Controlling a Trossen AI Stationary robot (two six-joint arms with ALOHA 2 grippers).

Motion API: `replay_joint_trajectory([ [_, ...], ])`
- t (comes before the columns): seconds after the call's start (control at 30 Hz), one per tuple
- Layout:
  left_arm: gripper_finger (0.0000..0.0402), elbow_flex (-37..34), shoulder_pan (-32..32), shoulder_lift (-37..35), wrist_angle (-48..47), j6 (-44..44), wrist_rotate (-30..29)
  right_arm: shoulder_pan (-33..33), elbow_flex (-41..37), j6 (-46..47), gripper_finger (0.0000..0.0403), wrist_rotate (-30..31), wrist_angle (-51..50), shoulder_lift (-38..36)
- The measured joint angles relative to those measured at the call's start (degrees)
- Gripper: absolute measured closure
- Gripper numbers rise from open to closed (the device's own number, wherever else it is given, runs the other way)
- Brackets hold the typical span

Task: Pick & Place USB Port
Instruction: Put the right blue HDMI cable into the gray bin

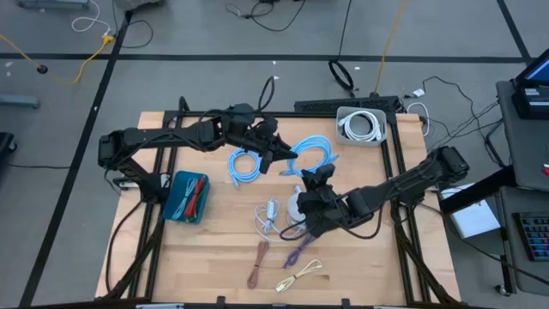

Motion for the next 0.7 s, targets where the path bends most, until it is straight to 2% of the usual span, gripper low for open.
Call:
replay_joint_trajectory([
  [0.17,0.0370,0.15,0.42,-0.24,-2.01,3.00,0.16,1.34,-0.01,0.06,0.0360,-0.14,2.14,0.05],
  [0.3,0.0373,-0.07,1.31,-1.88,-5.79,7.04,0.95,4.69,0.25,-1.29,0.0287,0.71,8.45,-0.14],
  [0.4,0.0390,-0.11,2.29,-4.54,-10.96,11.13,0.56,8.06,0.27,-4.68,0.0237,4.76,15.15,-0.79],
  [0.57,0.0390,-0.07,2.38,-9.95,-21.23,17.20,1.44,13.80,0.26,-12.59,0.0188,10.98,24.84,-2.29],
  [0.7,0.0390,-0.11,-0.56,-14.45,-24.09,19.52,8.63,16.62,0.03,-12.86,0.0183,10.42,25.72,-4.77],
])
